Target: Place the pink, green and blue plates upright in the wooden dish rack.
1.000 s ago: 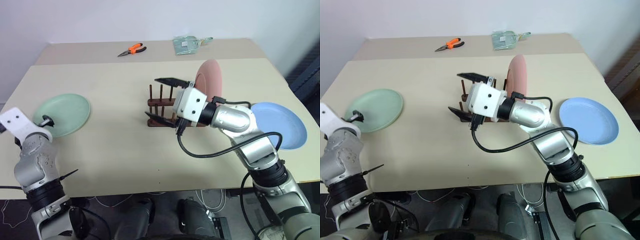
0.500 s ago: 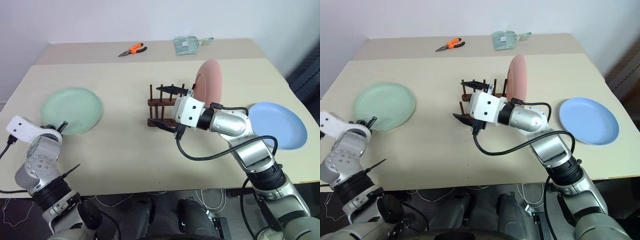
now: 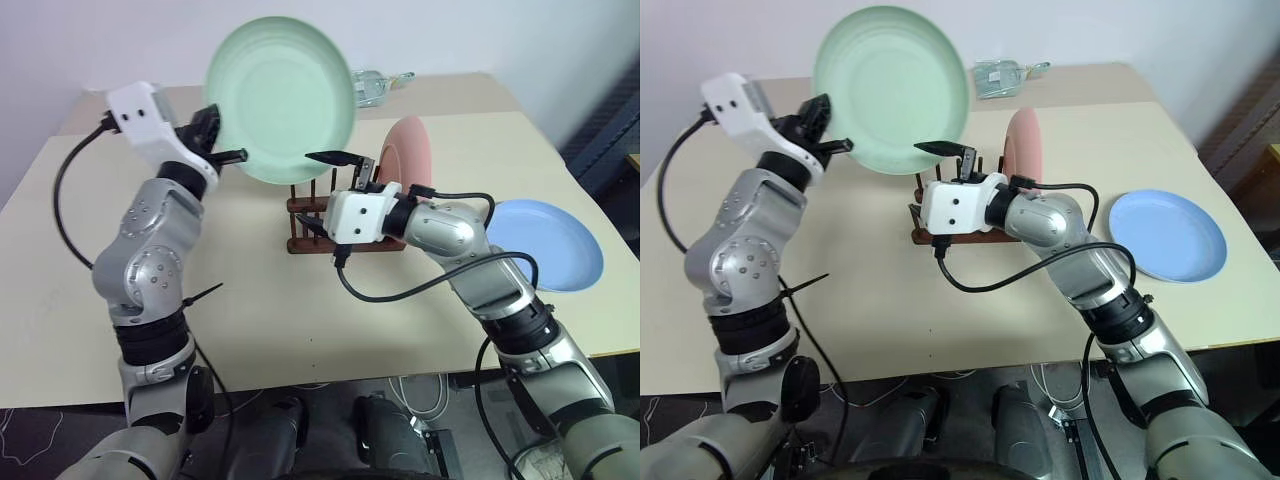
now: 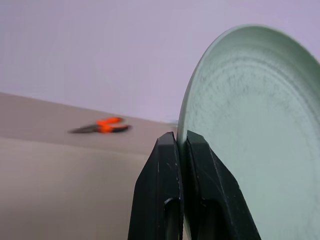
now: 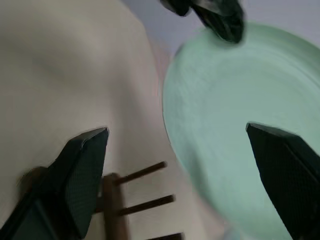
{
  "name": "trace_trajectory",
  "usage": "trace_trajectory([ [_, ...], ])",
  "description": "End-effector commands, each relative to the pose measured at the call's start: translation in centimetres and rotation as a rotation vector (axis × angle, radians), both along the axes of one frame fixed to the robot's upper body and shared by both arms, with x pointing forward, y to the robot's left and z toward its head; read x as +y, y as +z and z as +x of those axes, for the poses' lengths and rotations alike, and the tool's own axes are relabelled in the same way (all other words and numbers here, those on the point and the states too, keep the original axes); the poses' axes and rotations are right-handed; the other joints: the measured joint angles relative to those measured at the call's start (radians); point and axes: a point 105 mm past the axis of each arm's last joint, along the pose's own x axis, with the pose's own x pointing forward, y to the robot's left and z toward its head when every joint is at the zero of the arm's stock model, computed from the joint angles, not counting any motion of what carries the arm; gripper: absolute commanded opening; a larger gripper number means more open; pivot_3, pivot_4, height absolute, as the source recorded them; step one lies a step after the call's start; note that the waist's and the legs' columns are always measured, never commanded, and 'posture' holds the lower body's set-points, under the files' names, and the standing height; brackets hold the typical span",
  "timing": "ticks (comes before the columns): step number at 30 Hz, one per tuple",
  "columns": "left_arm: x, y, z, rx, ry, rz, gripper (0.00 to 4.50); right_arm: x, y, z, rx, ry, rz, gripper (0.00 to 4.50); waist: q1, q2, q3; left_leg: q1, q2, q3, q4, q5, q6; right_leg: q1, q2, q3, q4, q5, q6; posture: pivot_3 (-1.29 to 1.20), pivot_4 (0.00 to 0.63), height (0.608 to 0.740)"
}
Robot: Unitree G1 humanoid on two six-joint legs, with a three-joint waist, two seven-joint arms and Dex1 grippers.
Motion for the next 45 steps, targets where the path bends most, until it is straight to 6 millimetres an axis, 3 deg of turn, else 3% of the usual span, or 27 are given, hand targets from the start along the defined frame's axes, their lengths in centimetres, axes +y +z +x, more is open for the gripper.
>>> trace_trajectory([
  [1,-0.8,2.0,-1.2,-0.081,-0.036,-0.003,0.03,0.5,1.4,0.7,-0.123,-0.012,-0.018,4.5,-0.001,0.0,0.0,0.0,0.0,0.0,0.0,0.0,0.0,0.0,0.0,0.0,0.0,0.0,0.0,0.0,0.15,0.74],
  [4,-0.8,1.8,-1.4,-0.075,-0.039,-0.012,0.0,0.6,1.2,1.0,-0.137,-0.017,-0.033,3.61,0.0,0.0,0.0,0.0,0.0,0.0,0.0,0.0,0.0,0.0,0.002,0.0,0.0,0.0,0.0,0.0,0.15,0.74],
  [8,-0.4,1.1,-1.5,-0.058,-0.041,-0.022,0.0,0.5,1.3,1.2,-0.156,-0.027,-0.027,1.58,0.002,0.0,0.0,0.0,0.0,0.0,0.0,0.0,0.0,0.0,0.002,0.0,0.0,0.0,0.0,0.0,0.15,0.74],
  [9,-0.2,1.1,-1.5,-0.059,-0.044,-0.036,0.65,0.6,1.3,1.1,-0.16,-0.025,-0.029,1.0,0.002,0.0,0.0,0.0,0.0,0.0,0.0,0.0,0.0,0.0,0.002,0.0,0.0,0.0,0.0,0.0,0.15,0.74],
  [11,0.0,1.1,-1.5,-0.059,-0.041,-0.055,1.47,0.7,1.3,1.0,-0.17,-0.02,-0.032,0.01,0.003,0.0,0.0,0.0,0.0,0.0,0.0,0.0,0.0,0.0,0.003,0.001,0.0,0.0,-0.001,0.0,0.15,0.74],
  [15,1.5,2.7,-1.8,-0.13,0.012,-0.138,3.52,1.1,1.3,0.6,-0.192,-0.004,-0.037,0.0,0.005,0.0,0.0,0.0,0.001,0.0,0.0,0.0,-0.001,0.0,0.003,0.001,0.0,0.001,-0.001,0.0,0.15,0.74],
  [20,7.4,4.6,-2.2,-0.24,0.244,-0.21,3.52,1.4,1.8,0.1,-0.186,0.019,0.013,0.0,0.0,0.0,0.0,0.0,0.001,0.0,0.0,0.001,-0.001,-0.001,0.004,0.001,0.0,0.001,-0.002,0.0,0.15,0.74],
  [23,8.9,4.0,-2.4,-0.258,0.341,-0.002,3.52,1.2,3.4,-0.4,-0.16,0.04,0.134,0.0,-0.003,0.0,0.0,0.0,0.002,0.0,-0.001,0.001,-0.002,-0.001,0.005,0.001,0.0,0.001,-0.002,0.0,0.15,0.74],
  [26,9.7,1.2,-2.6,-0.224,0.376,0.224,3.52,0.2,5.8,-2.4,-0.015,0.142,0.386,0.0,-0.003,0.0,0.0,0.0,0.002,0.0,-0.001,0.001,-0.002,-0.001,0.005,0.001,0.0,0.001,-0.002,0.0,0.15,0.74],
  [28,9.4,-1.9,-2.7,-0.174,0.341,0.358,3.52,-0.9,7.0,-3.8,0.138,0.228,0.557,0.0,-0.002,0.001,0.0,0.0,0.002,0.0,-0.002,0.001,-0.002,0.0,0.005,0.001,-0.001,0.001,-0.002,0.0,0.15,0.74],
  [30,7.5,-5.3,-3.0,-0.111,0.213,0.459,3.52,-1.6,7.7,-4.7,0.327,0.297,0.716,0.0,-0.001,0.001,0.0,0.0,0.002,0.0,-0.002,0.001,-0.001,0.0,0.005,0.002,-0.001,0.001,-0.003,0.0,0.15,0.74],
  [35,3.9,-10.5,-4.7,-0.02,-0.026,0.44,3.52,-2.6,8.2,-6.5,0.681,0.415,1.0,0.0,0.009,0.002,0.001,0.0,0.005,0.0,-0.002,-0.003,0.005,0.0,0.006,0.003,-0.002,0.004,-0.006,0.0,0.15,0.74],
  [39,2.1,-12.5,-6.0,0.025,-0.157,0.431,3.52,-2.8,7.3,-6.8,0.857,0.418,1.121,0.0,0.006,0.005,0.001,0.001,0.008,0.001,-0.003,-0.003,0.005,-0.001,0.007,0.003,-0.001,0.004,-0.008,0.0,0.15,0.74],
  [45,0.3,-13.3,-7.4,0.022,-0.278,0.48,3.52,-3.2,6.4,-5.8,0.999,0.365,1.278,0.0,0.004,0.009,0.002,0.001,0.008,0.002,-0.004,-0.003,0.004,-0.002,0.007,0.003,-0.001,0.005,-0.008,0.0,0.15,0.74],
])
